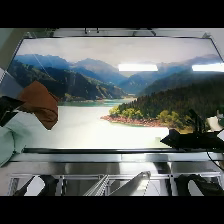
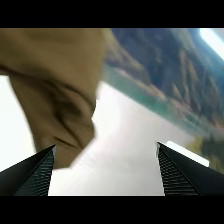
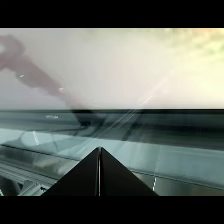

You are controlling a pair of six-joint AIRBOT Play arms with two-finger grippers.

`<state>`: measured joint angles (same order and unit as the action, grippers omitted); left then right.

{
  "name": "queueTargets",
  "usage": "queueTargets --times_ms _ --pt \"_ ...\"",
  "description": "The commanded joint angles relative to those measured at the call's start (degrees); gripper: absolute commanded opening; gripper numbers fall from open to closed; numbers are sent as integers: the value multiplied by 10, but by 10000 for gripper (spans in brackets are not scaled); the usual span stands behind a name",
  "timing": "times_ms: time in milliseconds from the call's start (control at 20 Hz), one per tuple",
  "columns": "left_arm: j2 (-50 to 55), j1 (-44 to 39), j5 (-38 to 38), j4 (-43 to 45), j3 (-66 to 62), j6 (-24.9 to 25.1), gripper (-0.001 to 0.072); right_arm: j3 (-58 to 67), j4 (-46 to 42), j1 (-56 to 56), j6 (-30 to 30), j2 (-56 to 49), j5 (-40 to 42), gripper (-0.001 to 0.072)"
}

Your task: Fold the shirts.

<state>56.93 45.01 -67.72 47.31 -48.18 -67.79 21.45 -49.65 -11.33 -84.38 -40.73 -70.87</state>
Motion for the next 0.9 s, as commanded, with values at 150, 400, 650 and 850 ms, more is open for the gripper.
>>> queueTargets --times_ms 150,400,650,850 --pt "240 39 48 -84 -86 76 699 0 0 0 0 0 36 18" --pt "379 -34 35 -84 -193 75 68 0 0 0 0 0 36 18" --pt "394 -129 -80 -102 -303 58 -2 0 9 0 0 1 34 18" --pt "307 -225 -129 -144 -361 69 0 0 9 0 0 1 34 18"
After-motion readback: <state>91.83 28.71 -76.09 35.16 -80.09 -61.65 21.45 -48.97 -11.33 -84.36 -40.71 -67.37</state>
